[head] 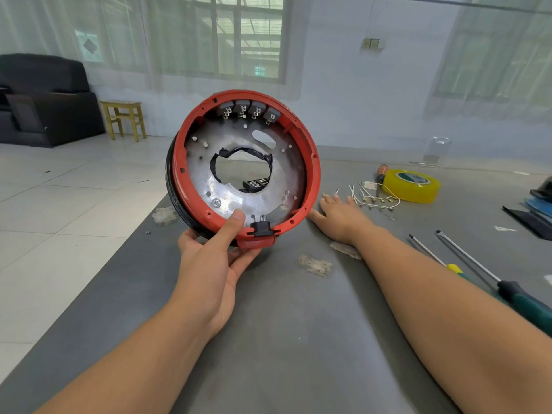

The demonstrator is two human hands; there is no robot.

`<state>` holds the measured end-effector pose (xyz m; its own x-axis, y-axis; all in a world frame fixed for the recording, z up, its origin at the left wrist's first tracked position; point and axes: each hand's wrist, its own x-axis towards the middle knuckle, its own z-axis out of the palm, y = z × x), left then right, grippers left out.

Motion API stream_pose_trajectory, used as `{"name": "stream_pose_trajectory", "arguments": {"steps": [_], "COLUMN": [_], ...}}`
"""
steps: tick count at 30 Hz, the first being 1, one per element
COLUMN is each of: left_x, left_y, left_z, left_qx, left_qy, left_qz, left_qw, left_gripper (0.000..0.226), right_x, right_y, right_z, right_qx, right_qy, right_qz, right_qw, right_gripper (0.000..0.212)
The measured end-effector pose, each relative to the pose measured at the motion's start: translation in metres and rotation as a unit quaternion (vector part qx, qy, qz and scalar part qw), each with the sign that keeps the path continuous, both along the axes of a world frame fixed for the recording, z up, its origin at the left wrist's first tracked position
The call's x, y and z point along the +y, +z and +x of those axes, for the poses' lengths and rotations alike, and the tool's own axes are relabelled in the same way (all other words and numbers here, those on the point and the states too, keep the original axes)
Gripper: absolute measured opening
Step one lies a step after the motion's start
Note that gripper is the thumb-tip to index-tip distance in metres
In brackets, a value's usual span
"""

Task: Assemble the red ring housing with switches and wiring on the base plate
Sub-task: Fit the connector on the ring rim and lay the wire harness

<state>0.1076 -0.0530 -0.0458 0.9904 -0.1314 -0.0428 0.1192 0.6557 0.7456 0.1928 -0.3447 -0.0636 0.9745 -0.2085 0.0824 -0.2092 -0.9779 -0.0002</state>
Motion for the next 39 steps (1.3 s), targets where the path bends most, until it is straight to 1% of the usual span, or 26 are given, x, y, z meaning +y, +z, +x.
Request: {"name": "stream_pose_trajectory", "arguments": {"steps": [4,7,12,15,18,20,22,25,26,28,30,32,35,39], "left_x": [0.002,0.005,0.015,0.024,0.032,0.038,0.042,0.044,0.043,0.042,0.041,0.041,0.041,0.041], "left_y": [0.003,0.006,0.010,0.011,0.009,0.007,0.006,0.006,0.006,0.005,0.005,0.005,0.004,0.003], "left_z": [-0.005,-0.011,-0.028,-0.040,-0.053,-0.059,-0.064,-0.066,-0.066,-0.066,-0.065,-0.063,-0.062,-0.061], "left_qx": [-0.007,-0.005,0.004,0.005,0.002,-0.004,-0.010,-0.018,-0.019,-0.020,-0.021,-0.018,-0.016,-0.012], "left_qy": [0.002,0.005,0.019,0.026,0.022,0.010,-0.003,-0.016,-0.016,-0.014,-0.011,-0.007,-0.006,0.001], "left_qz": [0.006,0.011,0.017,0.019,0.020,0.024,0.031,0.042,0.044,0.047,0.047,0.043,0.035,0.029], "left_qw": [1.000,1.000,1.000,0.999,1.000,1.000,0.999,0.999,0.999,0.999,0.999,0.999,0.999,0.999], "left_gripper": [0.062,0.060,0.059,0.054,0.057,0.061,0.064,0.070,0.070,0.071,0.071,0.070,0.067,0.066], "right_x": [0.017,0.034,0.065,0.079,0.090,0.094,0.095,0.091,0.089,0.086,0.086,0.088,0.098,0.108], "right_y": [0.001,0.001,0.003,0.007,0.009,0.010,0.014,0.020,0.021,0.021,0.022,0.026,0.028,0.026], "right_z": [-0.038,-0.075,-0.137,-0.171,-0.199,-0.211,-0.214,-0.211,-0.209,-0.204,-0.200,-0.195,-0.189,-0.188], "right_qx": [-0.001,-0.002,0.004,0.011,0.002,-0.012,-0.051,-0.151,-0.162,-0.149,-0.119,-0.098,-0.081,-0.080], "right_qy": [0.036,0.072,0.155,0.202,0.239,0.256,0.245,0.135,0.100,0.065,0.055,0.048,0.048,0.070], "right_qz": [0.001,0.023,0.050,0.057,0.085,0.124,0.197,0.336,0.365,0.390,0.385,0.361,0.292,0.212], "right_qw": [0.999,0.997,0.987,0.978,0.967,0.959,0.948,0.920,0.911,0.906,0.913,0.926,0.952,0.971], "right_gripper": [0.074,0.072,0.071,0.069,0.064,0.056,0.047,0.033,0.029,0.017,0.008,0.004,0.007,0.011]}}
